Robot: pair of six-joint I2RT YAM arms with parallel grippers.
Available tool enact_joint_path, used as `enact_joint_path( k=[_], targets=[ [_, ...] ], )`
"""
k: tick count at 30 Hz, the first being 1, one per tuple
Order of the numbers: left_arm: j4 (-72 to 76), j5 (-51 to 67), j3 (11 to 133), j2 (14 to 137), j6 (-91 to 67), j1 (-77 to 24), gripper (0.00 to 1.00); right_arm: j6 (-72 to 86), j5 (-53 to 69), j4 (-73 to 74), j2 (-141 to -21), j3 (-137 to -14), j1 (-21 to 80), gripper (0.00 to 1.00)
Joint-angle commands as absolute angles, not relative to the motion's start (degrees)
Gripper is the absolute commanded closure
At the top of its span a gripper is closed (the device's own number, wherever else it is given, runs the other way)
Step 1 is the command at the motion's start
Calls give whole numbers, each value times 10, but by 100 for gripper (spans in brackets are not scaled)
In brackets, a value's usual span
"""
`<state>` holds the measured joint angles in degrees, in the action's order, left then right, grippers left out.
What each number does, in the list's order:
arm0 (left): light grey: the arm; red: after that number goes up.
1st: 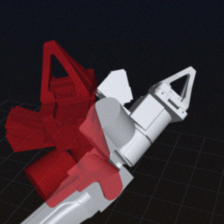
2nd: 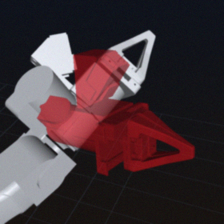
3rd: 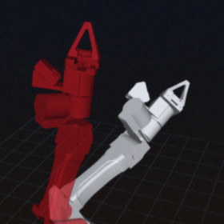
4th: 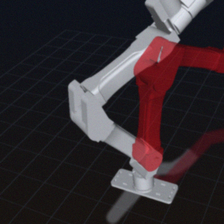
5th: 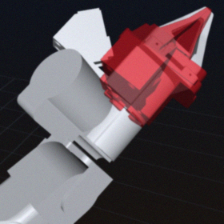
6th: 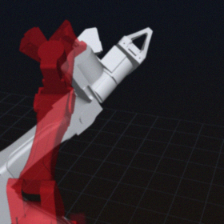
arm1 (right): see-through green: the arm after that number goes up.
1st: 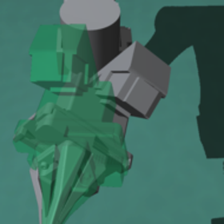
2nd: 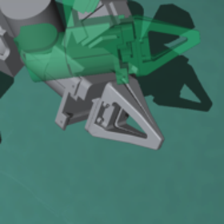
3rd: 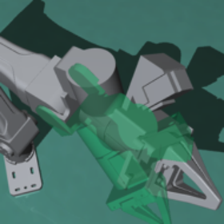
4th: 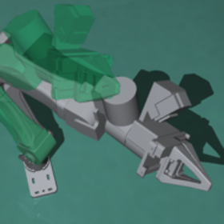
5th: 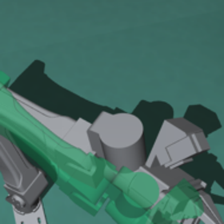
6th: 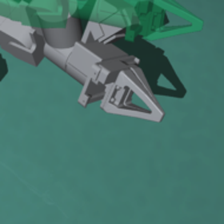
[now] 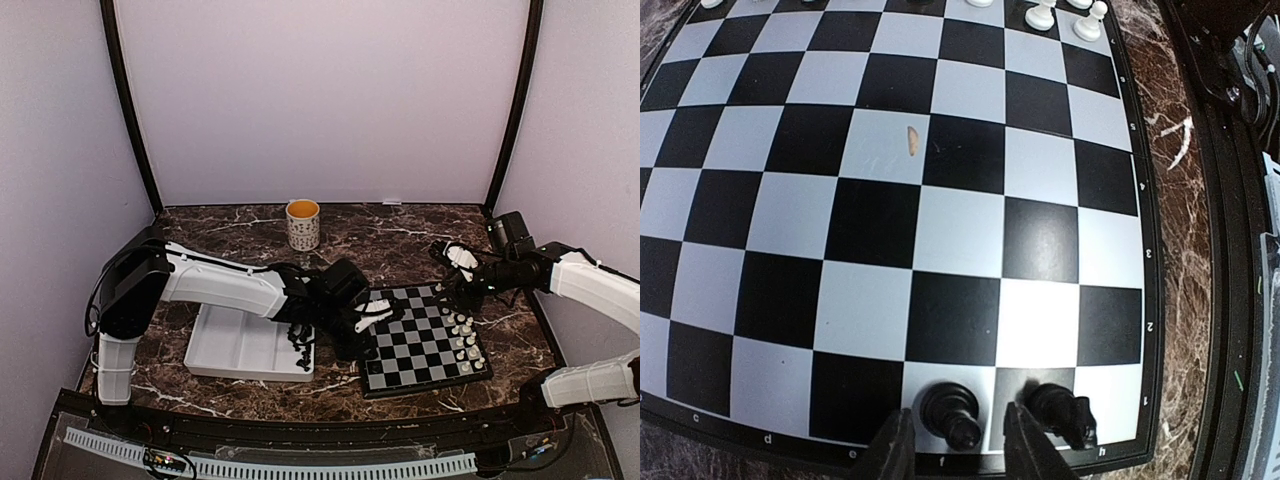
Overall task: Set up the chess pieces on the board
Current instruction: Place the bishop on c8, then pick up the pawn from the storage box.
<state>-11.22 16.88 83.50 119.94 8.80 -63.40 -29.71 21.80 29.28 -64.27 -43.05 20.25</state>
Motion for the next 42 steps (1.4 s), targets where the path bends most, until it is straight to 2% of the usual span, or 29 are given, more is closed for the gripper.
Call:
enact_joint_path(
  k=[1, 8, 16, 21, 27, 42],
  targets=[
    [-130, 147, 847, 1182, 90, -639, 66, -295, 220, 278, -643, -427, 200, 45],
    [-166, 119, 804, 1095, 138, -635, 60, -295, 218, 279, -642, -425, 199, 45],
    [-204, 104, 737, 984, 95, -573, 60, -297, 217, 278, -642, -425, 199, 45],
    [-236, 54, 713, 987, -14, -515, 69, -297, 219, 277, -645, -425, 199, 45],
    [-260, 56, 714, 1017, -47, -497, 76, -298, 223, 278, -646, -425, 199, 45],
    [-283, 97, 761, 1101, -44, -497, 77, -298, 217, 275, -642, -421, 199, 45]
  ],
)
